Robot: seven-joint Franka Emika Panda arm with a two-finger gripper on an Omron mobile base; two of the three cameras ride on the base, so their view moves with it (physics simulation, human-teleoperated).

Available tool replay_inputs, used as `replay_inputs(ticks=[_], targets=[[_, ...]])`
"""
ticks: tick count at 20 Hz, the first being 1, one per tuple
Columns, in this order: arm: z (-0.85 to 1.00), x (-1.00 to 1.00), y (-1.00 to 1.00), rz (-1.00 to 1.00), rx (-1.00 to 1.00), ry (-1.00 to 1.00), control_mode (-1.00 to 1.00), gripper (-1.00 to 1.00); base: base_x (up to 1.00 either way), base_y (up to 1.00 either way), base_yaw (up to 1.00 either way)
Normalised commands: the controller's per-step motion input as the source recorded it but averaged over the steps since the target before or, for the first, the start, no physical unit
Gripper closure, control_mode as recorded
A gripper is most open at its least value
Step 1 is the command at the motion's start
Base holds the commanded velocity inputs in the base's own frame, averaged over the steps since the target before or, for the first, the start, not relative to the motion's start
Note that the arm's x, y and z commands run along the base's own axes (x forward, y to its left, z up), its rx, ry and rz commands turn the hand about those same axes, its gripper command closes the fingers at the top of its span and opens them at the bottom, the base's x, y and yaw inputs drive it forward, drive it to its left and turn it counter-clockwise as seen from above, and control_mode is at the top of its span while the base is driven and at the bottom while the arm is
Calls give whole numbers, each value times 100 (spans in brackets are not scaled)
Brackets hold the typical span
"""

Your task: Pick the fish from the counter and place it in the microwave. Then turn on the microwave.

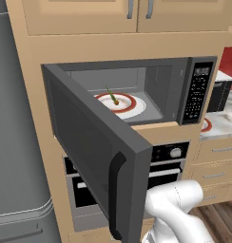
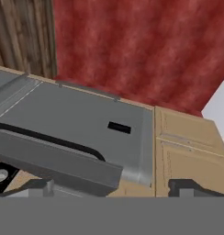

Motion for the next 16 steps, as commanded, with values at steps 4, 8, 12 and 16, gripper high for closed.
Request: replay_inputs(ticks=[4,8,12,16], targets=[[-18,17,29,-16,2,-2,-100,-100,0,0,0],[-29,9,27,-9,0,0,-100,-100,0,0,0],[-33,15,22,-5,0,0,-100,-100,0,0,0],[-32,19,20,0,2,1,-100,-100,0,0,0]])
